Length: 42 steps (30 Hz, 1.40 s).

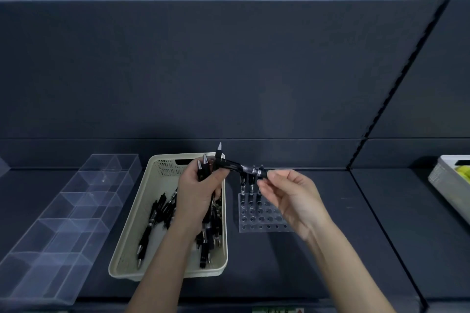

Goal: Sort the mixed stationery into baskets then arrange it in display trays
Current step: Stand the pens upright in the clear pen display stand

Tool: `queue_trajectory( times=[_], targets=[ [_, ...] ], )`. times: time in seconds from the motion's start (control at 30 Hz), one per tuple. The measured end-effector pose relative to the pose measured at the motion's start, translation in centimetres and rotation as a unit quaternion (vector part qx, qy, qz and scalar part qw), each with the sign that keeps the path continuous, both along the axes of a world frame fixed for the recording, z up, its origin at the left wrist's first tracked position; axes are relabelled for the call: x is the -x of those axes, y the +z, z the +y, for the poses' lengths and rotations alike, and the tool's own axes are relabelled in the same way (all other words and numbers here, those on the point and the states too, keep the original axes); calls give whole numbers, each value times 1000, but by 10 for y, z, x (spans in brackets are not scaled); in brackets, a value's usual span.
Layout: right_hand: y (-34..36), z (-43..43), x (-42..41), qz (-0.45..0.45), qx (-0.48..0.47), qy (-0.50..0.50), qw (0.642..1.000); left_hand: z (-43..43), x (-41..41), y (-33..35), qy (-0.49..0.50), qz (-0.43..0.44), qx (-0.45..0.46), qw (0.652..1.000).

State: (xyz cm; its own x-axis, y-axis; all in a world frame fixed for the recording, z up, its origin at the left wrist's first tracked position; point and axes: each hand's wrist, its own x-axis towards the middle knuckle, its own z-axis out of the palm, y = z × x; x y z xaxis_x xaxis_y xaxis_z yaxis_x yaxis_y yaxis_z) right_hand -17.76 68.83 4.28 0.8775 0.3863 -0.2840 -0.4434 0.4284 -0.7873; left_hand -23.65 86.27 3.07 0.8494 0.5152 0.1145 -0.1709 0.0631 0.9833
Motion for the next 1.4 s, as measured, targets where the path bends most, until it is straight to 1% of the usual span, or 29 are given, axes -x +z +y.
queue_trajectory(
  times=[0.07, 0.13, 0.2, 0.27, 0.37, 0.43, 0.53, 0.6, 0.67, 0.73, 0.8, 0.87, 0.9, 0.97, 1.17, 1.23, 1.33, 1.4],
  targets=[
    [-1, -2, 3, -25, 44, 20, 999, 0, -1, 1, -6, -6, 69, 998],
    [-2, -2, 5, -52, 94, 28, 994, 1, -3, 1, -20, -13, 158, 987],
    [-3, -1, 8, -85, 152, 31, 984, 0, -4, 2, -34, -23, 207, 978],
    [-3, 0, 10, -116, 194, 48, 973, -1, -4, 4, -36, -22, 205, 978],
    [-1, 4, 13, -172, 238, 112, 949, -1, -5, 6, -24, -13, 187, 982],
    [0, 8, 15, -199, 245, 141, 938, -1, -7, 8, -16, -9, 143, 990],
    [4, 15, 15, -255, 249, 142, 923, -10, -11, 11, -33, -2, 45, 998],
    [6, 17, 13, -281, 261, 126, 915, -14, -12, 10, -29, 2, 23, 999],
    [7, 11, 8, -281, 265, 91, 918, -11, -12, 10, 4, 9, 27, 1000],
    [7, 2, -3, -277, 281, 24, 918, -3, -9, 7, 46, 20, 43, 998],
    [3, -7, -17, -282, 331, -55, 899, 4, -8, 3, 75, 27, 63, 995],
    [-3, -10, -31, -293, 396, -98, 865, 4, -8, 1, 86, 27, 72, 993],
    [-7, -9, -36, -300, 422, -101, 850, 3, -9, 0, 89, 27, 76, 993],
    [-16, -5, -42, -311, 449, -87, 833, 0, -10, -1, 97, 33, 81, 991],
    [-36, -1, -47, -345, 527, -10, 777, 5, -13, 1, 135, 17, 94, 986],
    [-35, -2, -47, -352, 524, -13, 775, 7, -12, 0, 138, 15, 99, 985],
    [-30, -4, -48, -354, 500, -43, 789, 12, -10, -4, 151, 20, 108, 983],
    [-30, -5, -48, -357, 514, -20, 779, 13, -10, -7, 161, 18, 112, 980]
  ],
)
